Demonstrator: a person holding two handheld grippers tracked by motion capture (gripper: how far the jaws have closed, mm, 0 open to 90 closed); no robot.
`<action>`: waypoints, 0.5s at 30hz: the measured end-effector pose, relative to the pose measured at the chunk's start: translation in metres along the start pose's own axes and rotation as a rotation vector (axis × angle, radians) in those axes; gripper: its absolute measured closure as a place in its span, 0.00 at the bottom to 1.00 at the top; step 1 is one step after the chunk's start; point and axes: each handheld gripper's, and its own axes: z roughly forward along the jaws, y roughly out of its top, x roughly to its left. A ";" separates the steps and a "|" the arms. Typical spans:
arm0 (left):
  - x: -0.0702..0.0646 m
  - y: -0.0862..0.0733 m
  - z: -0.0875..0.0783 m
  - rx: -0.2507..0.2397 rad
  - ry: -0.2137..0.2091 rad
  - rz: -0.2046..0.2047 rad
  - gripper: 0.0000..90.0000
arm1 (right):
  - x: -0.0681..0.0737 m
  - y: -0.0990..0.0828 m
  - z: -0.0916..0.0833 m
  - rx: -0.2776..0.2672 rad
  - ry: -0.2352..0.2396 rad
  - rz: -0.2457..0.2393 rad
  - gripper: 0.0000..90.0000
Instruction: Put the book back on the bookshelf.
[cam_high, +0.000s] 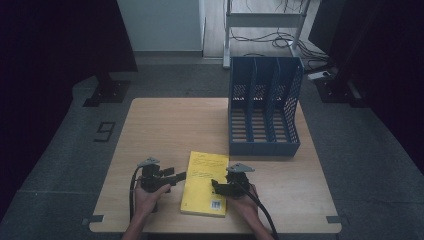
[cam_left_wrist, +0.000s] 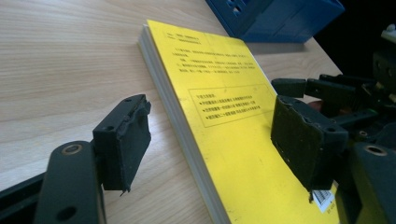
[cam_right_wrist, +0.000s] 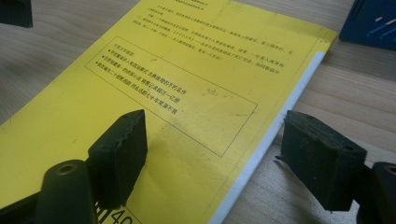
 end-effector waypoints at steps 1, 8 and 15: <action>-0.002 -0.001 0.005 0.011 0.000 0.002 0.31 | 0.000 0.000 0.000 0.000 0.000 0.000 0.26; -0.008 -0.007 0.021 0.055 0.017 0.021 0.32 | -0.001 -0.001 0.000 -0.005 0.002 -0.001 0.26; -0.015 -0.010 0.032 0.072 0.028 0.047 0.33 | -0.001 -0.001 0.000 -0.009 0.003 0.002 0.26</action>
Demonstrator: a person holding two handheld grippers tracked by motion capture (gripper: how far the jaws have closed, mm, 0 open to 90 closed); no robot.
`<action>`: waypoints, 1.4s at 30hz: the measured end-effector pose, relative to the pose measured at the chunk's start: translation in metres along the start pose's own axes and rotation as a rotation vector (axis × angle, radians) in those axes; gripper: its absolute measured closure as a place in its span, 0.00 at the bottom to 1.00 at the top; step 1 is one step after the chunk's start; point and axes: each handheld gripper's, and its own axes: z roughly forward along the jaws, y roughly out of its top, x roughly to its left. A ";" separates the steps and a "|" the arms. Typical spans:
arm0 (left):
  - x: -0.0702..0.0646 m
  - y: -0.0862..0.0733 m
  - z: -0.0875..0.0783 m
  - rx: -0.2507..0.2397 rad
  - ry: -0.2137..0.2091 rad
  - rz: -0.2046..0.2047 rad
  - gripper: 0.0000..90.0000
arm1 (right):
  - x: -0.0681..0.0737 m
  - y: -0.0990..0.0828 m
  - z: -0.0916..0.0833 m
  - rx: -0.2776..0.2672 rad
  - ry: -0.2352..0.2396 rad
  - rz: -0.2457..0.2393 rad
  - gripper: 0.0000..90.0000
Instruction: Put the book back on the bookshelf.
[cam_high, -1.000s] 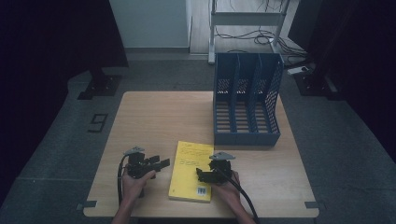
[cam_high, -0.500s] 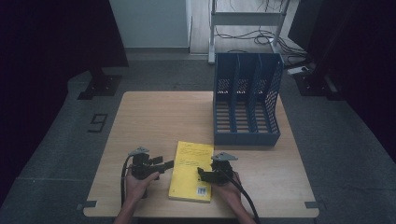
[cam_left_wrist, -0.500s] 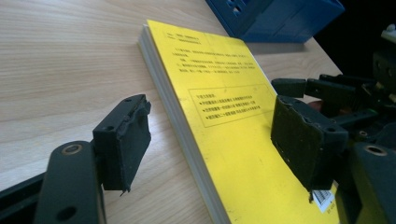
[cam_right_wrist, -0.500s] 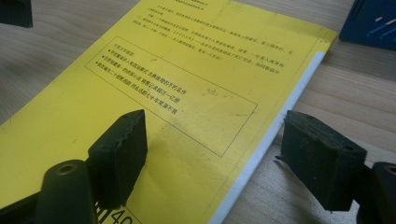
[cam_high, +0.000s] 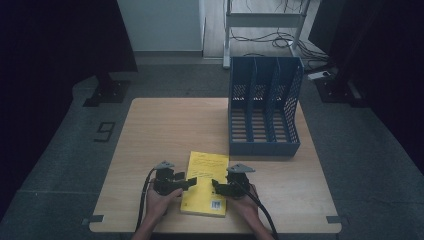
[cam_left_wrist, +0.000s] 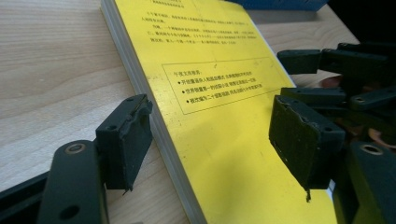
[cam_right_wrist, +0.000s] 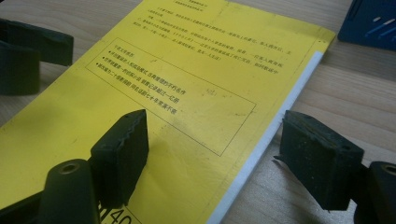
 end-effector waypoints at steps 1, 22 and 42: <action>0.000 0.000 0.002 0.001 0.005 0.001 0.33 | 0.000 0.000 0.000 0.000 0.001 -0.001 0.26; -0.002 0.001 0.016 0.013 0.049 0.006 0.36 | 0.001 -0.001 0.001 -0.007 0.000 -0.002 0.24; -0.010 0.004 0.008 0.007 0.081 0.020 0.41 | 0.003 -0.002 0.001 -0.011 -0.008 0.000 0.22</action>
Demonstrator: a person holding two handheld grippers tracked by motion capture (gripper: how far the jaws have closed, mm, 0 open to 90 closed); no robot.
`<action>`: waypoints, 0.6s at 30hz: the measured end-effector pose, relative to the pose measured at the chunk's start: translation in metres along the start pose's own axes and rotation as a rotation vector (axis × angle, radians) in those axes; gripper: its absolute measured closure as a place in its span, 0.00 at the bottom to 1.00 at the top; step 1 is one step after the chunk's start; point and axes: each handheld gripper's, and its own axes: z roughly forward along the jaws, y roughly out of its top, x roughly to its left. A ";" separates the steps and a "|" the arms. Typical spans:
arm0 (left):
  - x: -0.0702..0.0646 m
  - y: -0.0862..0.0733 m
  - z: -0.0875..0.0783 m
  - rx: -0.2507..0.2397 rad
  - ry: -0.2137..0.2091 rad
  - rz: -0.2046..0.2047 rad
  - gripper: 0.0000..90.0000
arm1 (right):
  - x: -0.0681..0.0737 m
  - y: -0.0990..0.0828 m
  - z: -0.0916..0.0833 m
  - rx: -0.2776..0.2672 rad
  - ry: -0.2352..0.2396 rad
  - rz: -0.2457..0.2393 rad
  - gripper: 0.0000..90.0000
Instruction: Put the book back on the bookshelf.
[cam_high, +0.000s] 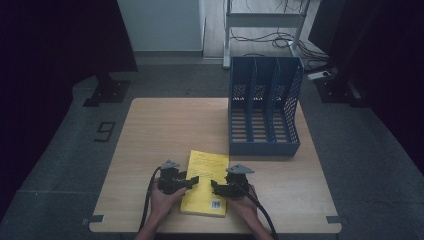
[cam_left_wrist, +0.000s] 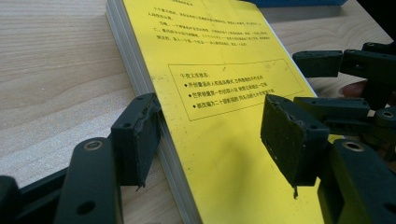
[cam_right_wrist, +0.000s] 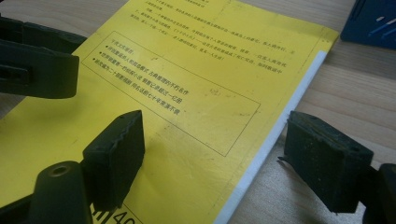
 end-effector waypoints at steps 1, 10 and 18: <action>0.000 0.000 0.000 0.000 0.000 0.000 0.41 | 0.000 0.000 0.000 0.000 0.000 0.000 0.22; -0.003 0.003 -0.006 -0.028 -0.018 -0.008 0.42 | 0.001 0.000 0.000 0.000 -0.004 0.000 0.22; -0.007 0.005 -0.014 -0.084 -0.070 -0.040 0.41 | 0.001 0.000 0.000 0.000 -0.003 0.003 0.22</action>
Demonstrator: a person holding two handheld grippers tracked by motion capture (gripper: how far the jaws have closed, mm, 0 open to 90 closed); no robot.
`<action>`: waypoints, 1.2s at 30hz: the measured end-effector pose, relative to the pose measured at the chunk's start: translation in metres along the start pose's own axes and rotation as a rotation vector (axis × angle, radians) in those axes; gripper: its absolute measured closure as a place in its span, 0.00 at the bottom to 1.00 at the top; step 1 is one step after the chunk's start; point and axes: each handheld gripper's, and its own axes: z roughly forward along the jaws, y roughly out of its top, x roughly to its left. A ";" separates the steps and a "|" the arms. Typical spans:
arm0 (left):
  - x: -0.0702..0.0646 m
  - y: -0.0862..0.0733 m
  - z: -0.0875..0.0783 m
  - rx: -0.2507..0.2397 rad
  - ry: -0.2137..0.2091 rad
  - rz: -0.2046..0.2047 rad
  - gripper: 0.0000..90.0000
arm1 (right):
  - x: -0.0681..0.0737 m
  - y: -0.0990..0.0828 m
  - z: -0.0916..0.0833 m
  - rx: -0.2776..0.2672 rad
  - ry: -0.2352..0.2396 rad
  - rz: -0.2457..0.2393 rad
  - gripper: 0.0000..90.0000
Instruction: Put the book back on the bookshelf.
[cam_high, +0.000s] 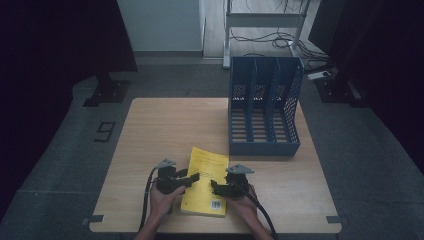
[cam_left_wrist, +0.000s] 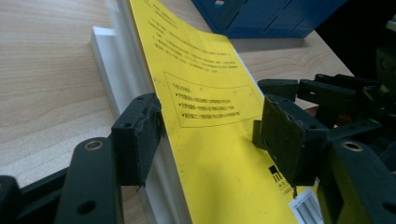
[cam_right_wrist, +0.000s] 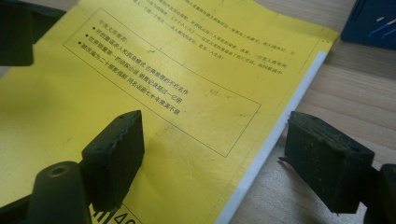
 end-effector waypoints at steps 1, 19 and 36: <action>-0.001 0.000 0.000 -0.003 0.000 0.000 0.41 | 0.000 0.000 0.000 0.000 0.000 0.000 0.22; 0.014 0.000 0.000 0.008 -0.118 -0.154 0.39 | 0.000 0.000 0.000 -0.001 0.000 0.001 0.22; 0.011 -0.004 0.012 0.115 -0.074 -0.111 0.44 | 0.000 0.000 0.000 -0.001 0.002 -0.003 0.22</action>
